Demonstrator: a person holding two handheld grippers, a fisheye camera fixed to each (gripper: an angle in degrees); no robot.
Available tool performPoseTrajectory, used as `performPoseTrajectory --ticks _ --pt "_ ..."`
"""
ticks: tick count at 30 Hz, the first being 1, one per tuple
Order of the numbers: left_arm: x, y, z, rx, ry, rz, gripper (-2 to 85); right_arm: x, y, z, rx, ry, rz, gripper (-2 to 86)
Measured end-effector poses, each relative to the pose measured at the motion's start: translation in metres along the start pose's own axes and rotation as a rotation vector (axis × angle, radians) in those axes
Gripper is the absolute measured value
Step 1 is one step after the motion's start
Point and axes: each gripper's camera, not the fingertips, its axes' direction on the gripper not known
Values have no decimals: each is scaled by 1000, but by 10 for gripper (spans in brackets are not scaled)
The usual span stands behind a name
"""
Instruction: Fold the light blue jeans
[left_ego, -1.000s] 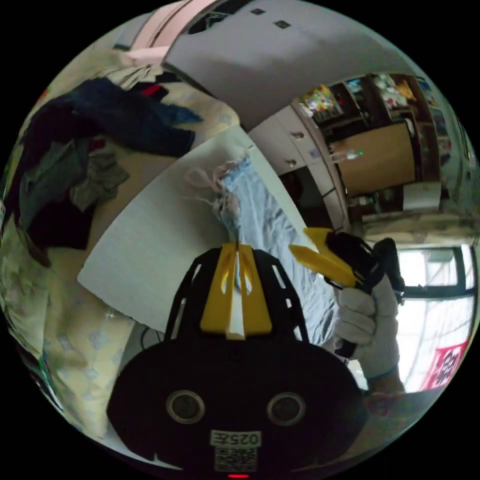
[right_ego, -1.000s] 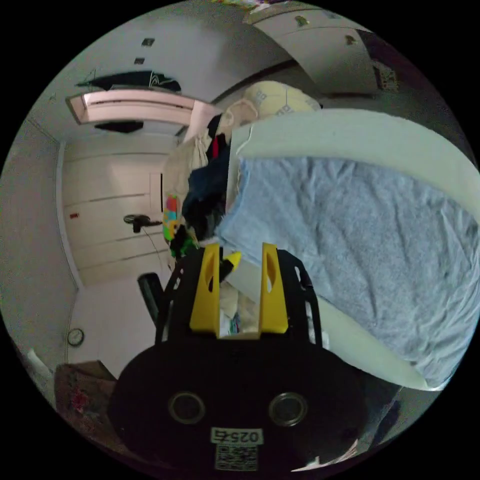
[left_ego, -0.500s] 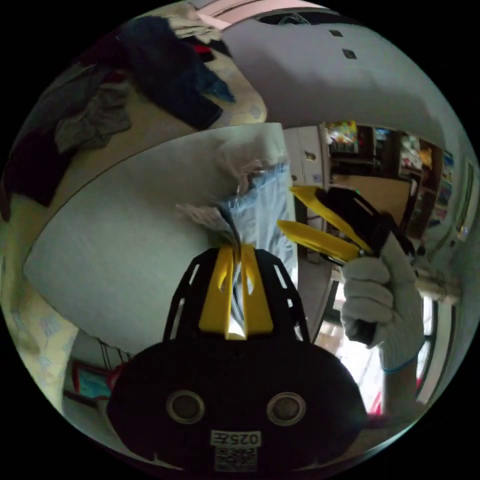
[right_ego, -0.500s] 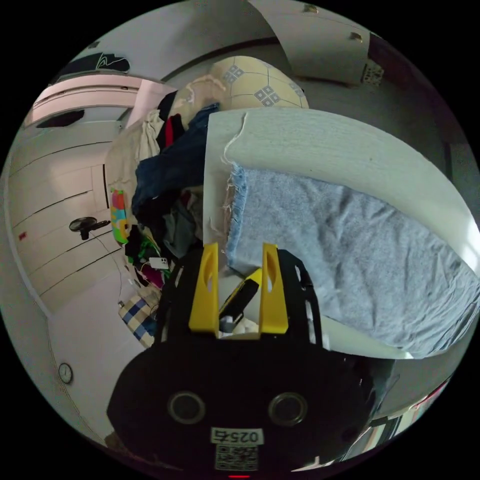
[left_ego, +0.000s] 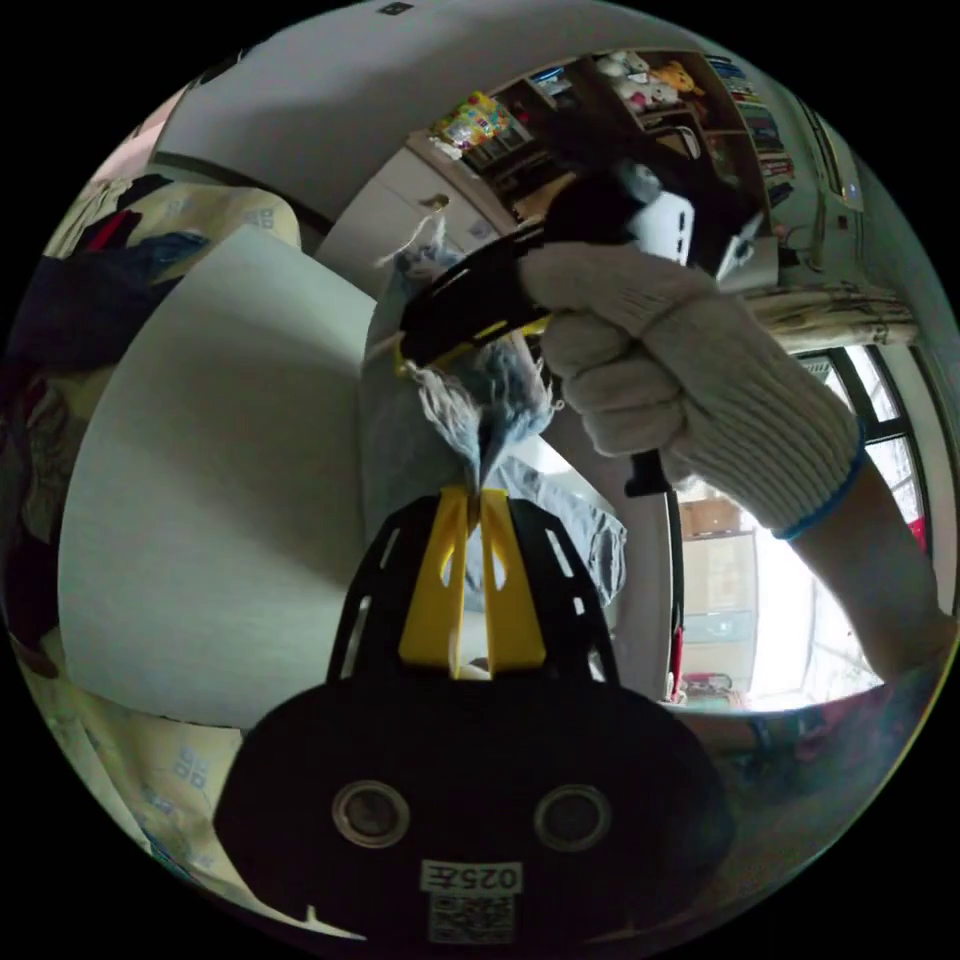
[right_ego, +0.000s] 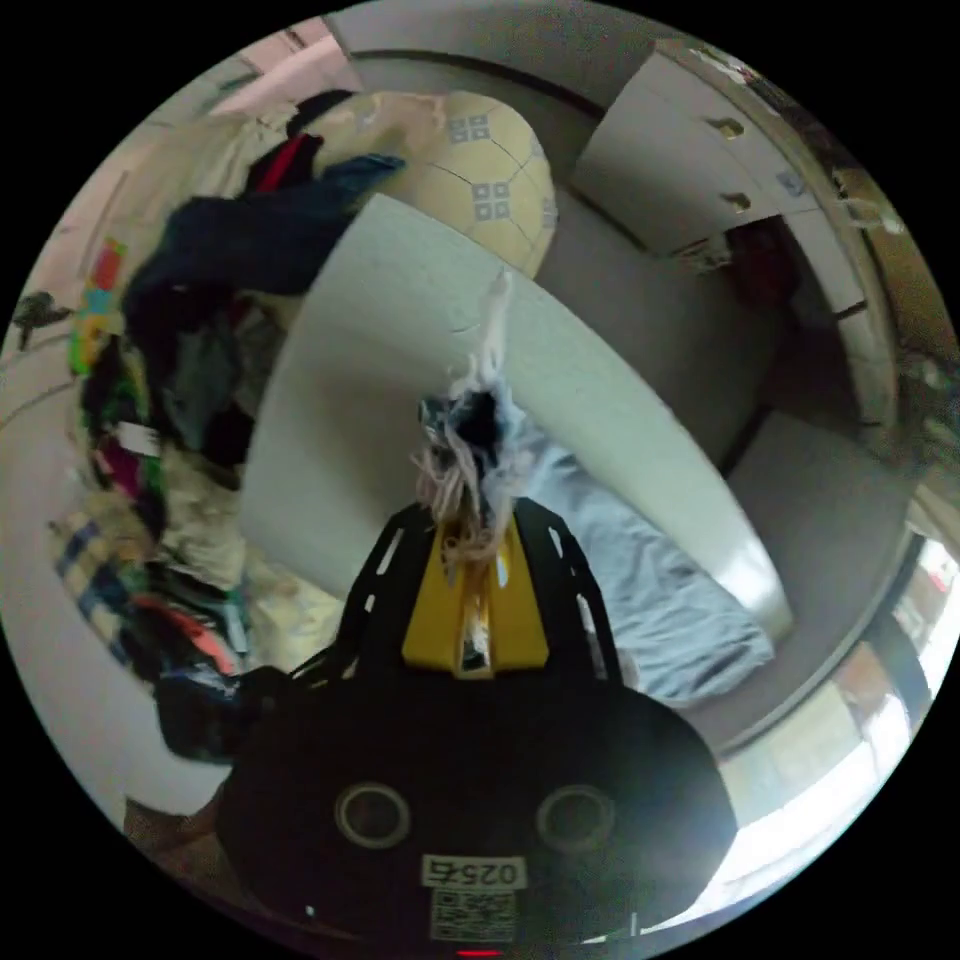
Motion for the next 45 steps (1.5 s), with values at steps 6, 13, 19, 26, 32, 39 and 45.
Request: performPoseTrajectory --ticks 6,13,19,26,32,39,45 --pt "-21 17 -56 70 42 -58 -17 38 9 35 18 -580 119 -9" --pt "16 31 -115 125 105 56 -16 29 46 15 191 -895 -242 -9" --pt "104 27 6 -25 178 266 -16 181 142 43 457 -902 -185 -8" --pt "227 69 278 -366 57 402 -16 402 248 222 346 -590 232 -7" --pt "298 138 463 -571 -300 602 -16 501 281 365 280 -754 336 -7" --pt "337 172 504 -435 -566 576 -15 533 286 421 364 -1012 257 -6" --pt "393 196 539 -289 -853 805 -14 522 261 385 410 -824 73 -4"
